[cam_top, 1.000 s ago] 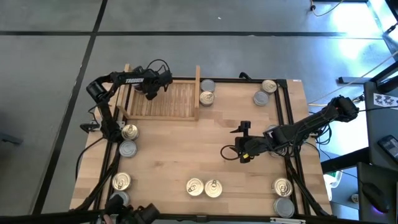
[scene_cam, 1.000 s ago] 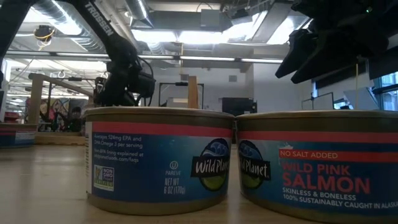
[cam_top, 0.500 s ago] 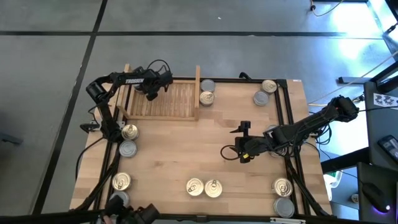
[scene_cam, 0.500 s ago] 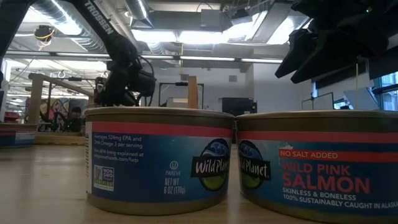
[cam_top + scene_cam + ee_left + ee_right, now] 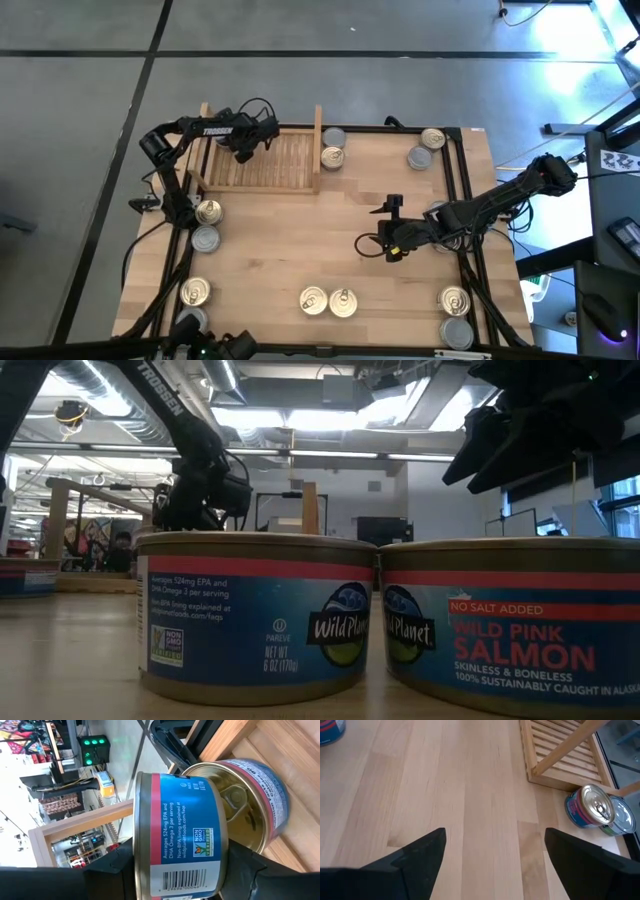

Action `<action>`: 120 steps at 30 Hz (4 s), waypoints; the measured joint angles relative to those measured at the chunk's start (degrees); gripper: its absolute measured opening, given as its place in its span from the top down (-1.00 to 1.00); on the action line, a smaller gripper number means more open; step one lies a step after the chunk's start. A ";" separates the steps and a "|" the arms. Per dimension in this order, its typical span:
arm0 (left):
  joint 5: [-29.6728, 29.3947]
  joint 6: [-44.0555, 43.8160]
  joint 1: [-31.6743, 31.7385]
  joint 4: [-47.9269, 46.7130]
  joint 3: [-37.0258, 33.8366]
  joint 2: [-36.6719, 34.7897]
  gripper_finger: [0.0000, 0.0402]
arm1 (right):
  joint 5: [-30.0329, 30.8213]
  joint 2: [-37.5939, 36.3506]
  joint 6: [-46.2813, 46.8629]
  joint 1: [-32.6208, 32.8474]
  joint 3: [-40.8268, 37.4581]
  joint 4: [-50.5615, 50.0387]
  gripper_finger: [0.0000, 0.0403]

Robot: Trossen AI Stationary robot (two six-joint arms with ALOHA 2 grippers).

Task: Stack canned seafood by type on shelf
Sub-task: Stack the blue tuna can on top of the other blue tuna can on the shelf, then put the blue tuna can on the shelf

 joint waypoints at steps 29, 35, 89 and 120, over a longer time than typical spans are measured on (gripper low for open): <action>-1.05 1.79 0.17 1.28 0.00 0.00 0.02 | -0.52 0.00 -0.15 0.00 0.00 -0.79 -0.69; 0.37 1.77 0.17 1.26 0.00 -0.04 -0.05 | -0.52 0.00 -0.17 0.00 0.00 -0.79 -0.69; 17.33 0.75 -5.64 -2.63 4.31 -10.20 -0.89 | -0.40 -0.02 -0.41 0.00 0.00 -0.87 -0.69; 23.30 -6.04 -41.95 14.34 10.73 -18.41 -0.89 | -4.70 0.24 -0.14 0.00 0.00 -0.84 -0.69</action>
